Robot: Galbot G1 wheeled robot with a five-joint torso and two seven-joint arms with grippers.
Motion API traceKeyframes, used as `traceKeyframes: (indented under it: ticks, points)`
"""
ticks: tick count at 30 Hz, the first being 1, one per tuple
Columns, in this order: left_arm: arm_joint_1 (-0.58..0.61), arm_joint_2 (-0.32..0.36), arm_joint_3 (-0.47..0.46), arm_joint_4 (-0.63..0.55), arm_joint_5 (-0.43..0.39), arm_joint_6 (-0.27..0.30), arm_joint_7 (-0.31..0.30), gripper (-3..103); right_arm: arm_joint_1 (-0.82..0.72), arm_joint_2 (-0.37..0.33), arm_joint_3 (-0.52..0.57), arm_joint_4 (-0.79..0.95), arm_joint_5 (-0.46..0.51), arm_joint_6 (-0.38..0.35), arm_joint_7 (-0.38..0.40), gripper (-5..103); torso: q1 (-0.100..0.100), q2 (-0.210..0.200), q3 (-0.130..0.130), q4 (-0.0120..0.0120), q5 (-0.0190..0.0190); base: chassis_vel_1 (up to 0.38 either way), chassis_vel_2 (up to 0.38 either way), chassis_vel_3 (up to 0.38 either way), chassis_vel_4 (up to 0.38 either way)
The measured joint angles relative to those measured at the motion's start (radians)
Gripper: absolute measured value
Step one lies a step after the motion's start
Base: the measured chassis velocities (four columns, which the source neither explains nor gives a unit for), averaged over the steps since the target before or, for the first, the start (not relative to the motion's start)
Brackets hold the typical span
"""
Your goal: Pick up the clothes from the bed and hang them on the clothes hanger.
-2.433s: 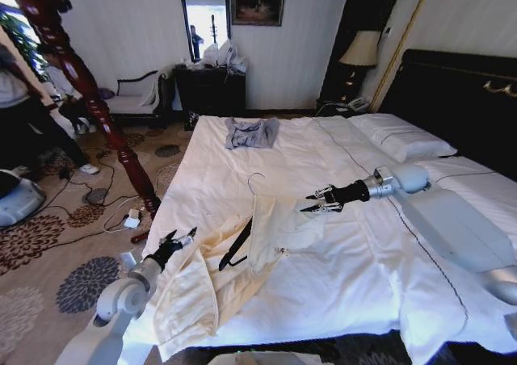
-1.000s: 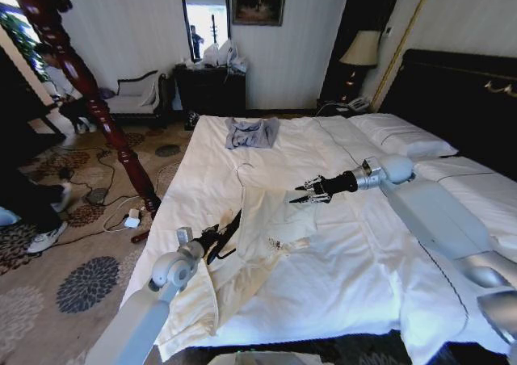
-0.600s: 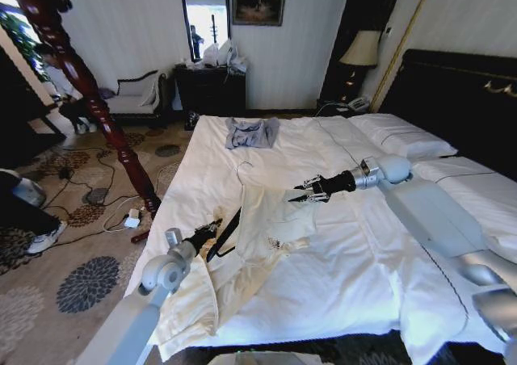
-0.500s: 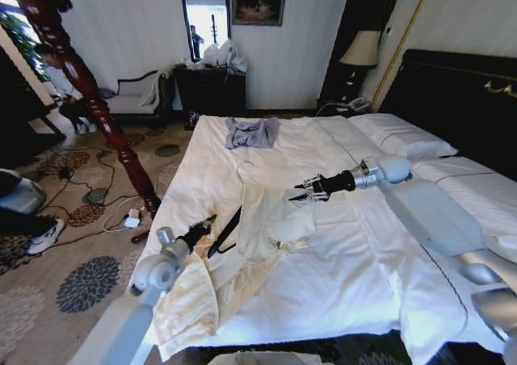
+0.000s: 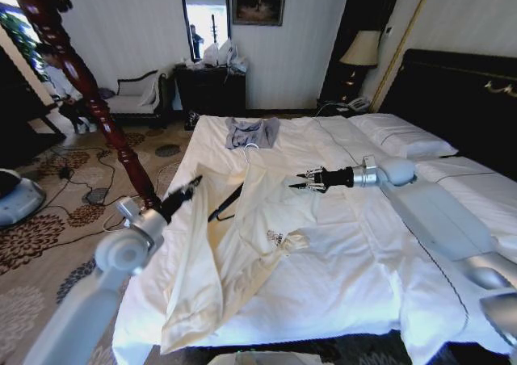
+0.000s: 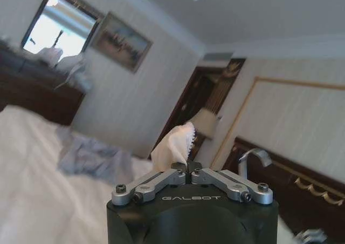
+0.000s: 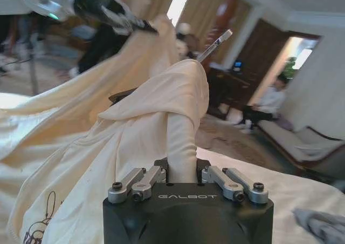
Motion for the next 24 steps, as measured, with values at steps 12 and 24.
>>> traceKeyframes:
  ticks: [12, 24]
  points:
    - [-0.045, 0.046, 0.074, -0.175, -0.074, 0.040, 0.041, 0, -0.061, -0.036, -0.016, 0.076, 0.290, -0.001, 0.221, 23, 0.000, 0.000, 0.000, 0.0000, 0.0001, 0.000, 0.000, 0.000, 0.000]
    - [0.006, 0.034, 0.167, -0.207, -0.025, 0.060, 0.093, 0, 0.091, 0.086, -0.127, 0.043, 0.351, 0.030, 0.349, 18, 0.000, 0.000, 0.000, 0.0002, -0.0002, 0.000, 0.000, 0.000, 0.000]
